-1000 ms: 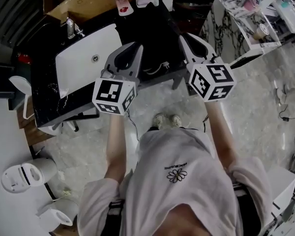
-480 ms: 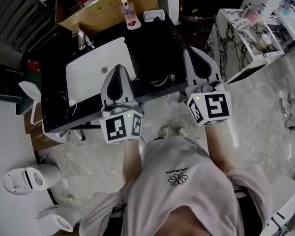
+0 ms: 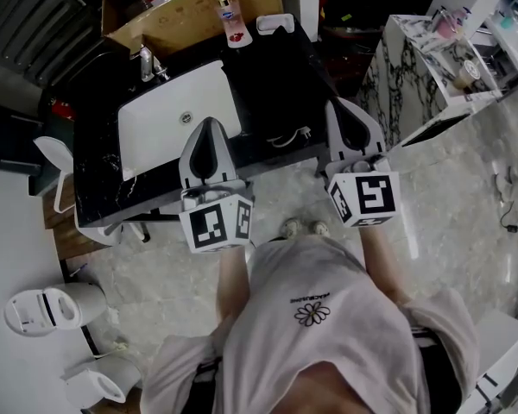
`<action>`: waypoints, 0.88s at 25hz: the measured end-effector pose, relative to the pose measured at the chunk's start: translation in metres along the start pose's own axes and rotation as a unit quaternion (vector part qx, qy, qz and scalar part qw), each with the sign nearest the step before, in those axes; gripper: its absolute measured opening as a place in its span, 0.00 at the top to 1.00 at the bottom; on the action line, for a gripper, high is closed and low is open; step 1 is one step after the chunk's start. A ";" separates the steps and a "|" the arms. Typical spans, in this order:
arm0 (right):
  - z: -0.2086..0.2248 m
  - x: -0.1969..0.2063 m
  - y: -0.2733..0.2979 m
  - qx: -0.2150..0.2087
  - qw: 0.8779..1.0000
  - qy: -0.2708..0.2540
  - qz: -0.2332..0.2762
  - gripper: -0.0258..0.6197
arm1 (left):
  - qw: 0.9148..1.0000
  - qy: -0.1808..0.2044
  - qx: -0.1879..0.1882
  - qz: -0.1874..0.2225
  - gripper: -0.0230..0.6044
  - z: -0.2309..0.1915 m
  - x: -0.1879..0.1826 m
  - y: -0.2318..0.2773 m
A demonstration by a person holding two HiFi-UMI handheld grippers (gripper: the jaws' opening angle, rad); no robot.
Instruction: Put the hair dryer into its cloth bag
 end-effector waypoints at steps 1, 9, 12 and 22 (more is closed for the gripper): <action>0.000 0.001 0.000 0.000 1.000 -0.002 -0.002 0.94 | 1.000 0.000 0.000 0.000 0.94 0.000 0.000 0.000; 0.005 -0.001 0.000 0.001 1.000 -0.004 0.000 0.94 | 1.000 -0.001 0.000 -0.003 0.94 0.002 0.003 -0.001; 0.006 -0.002 0.000 0.002 1.000 -0.004 0.000 0.94 | 1.000 -0.001 0.000 -0.004 0.94 0.002 0.003 -0.001; 0.010 -0.003 0.000 0.004 1.000 -0.005 -0.001 0.94 | 1.000 0.002 0.000 -0.010 0.94 0.004 0.004 -0.002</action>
Point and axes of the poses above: the fingertips, and each gripper's own axes: y forward along the fingers, z to its right, x out of its underside, the point moved 3 cm from there along -y, backward along the fingers, and after that the axes turned 14 degrees about y, right-handed, at the moved point
